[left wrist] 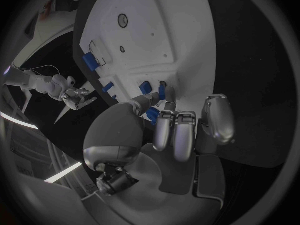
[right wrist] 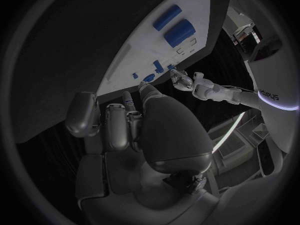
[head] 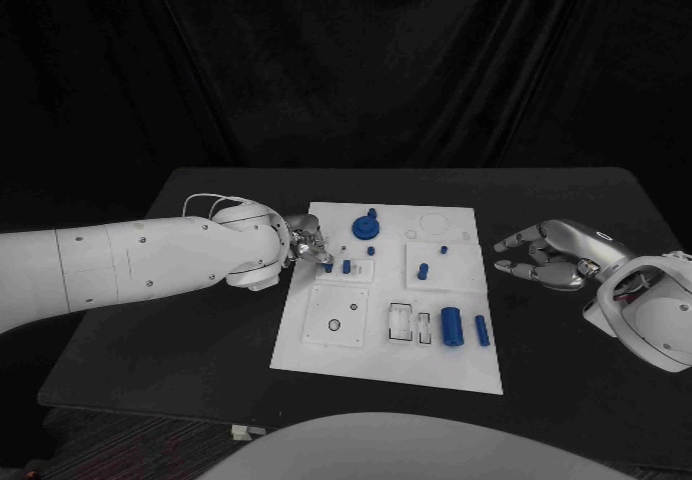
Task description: Assemble the parts on the task board
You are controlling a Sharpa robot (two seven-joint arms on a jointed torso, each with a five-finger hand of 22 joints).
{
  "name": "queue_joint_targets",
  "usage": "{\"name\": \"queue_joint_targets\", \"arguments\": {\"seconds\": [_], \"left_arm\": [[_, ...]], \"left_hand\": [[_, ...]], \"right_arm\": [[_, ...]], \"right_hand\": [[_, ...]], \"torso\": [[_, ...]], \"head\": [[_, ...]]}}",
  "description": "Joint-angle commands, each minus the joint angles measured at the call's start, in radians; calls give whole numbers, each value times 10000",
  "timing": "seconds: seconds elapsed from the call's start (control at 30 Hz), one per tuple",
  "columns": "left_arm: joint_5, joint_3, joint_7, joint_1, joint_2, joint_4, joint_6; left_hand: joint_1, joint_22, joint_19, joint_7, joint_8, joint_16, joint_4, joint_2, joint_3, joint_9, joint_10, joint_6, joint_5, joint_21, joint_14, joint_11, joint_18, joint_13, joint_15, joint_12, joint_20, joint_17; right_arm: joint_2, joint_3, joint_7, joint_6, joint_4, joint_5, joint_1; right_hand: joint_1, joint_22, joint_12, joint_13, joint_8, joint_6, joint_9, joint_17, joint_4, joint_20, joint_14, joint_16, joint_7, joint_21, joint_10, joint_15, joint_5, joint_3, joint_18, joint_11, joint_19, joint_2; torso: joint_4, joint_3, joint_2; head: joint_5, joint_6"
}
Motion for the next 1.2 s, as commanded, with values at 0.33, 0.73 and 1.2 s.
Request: {"name": "queue_joint_targets", "arguments": {"seconds": [0.33, 0.73, 1.2], "left_arm": [[41, -24, -88, -63, -75, 94, 158], [41, -25, -47, -67, -75, 67, 252], [41, -25, 63, -69, -24, 12, 431]], "left_hand": [[-21, 1623, -35, -82, 32, -57, -259, 77, 324, 18, 213, -22, 47, -50, 808, -20, -6, 1785, -9, -69, 2, 2373], [-377, 1608, -76, -45, -66, -81, 9, 140, -51, -58, 194, -125, -904, -105, 785, 24, -3, 1769, 32, -85, 63, 2347], [-1577, 1607, -92, 126, -697, -70, 2051, 162, -3081, -1325, 185, 296, -3397, -116, 791, 201, 14, 1786, 188, -44, 198, 2356]], "right_arm": [[-24, 4, -174, 17, 25, -23, -26], [-14, 4, -175, 17, 10, -23, -34], [-6, 4, -177, 27, -10, -23, -44]], "right_hand": [[139, 1481, -50, 1755, -3, 78, -12, -36, -30, -23, 579, -84, -1, -81, 480, -40, 81, 26, 1, -23, -76, -9], [151, 1483, -58, 1748, -1, 84, -11, -40, -36, -22, 578, -88, -1, -74, 475, -40, 93, 34, -1, -23, -73, -11], [205, 1481, -54, 1753, 3, 101, -10, -42, -68, -21, 577, -93, 0, -90, 477, -40, 175, 66, 1, -24, -76, -14]], "torso": [[-5, 1, -4], [-5, -1, -13], [-9, -4, -10]], "head": [[-3, 2], [11, 2], [8, 2]]}}
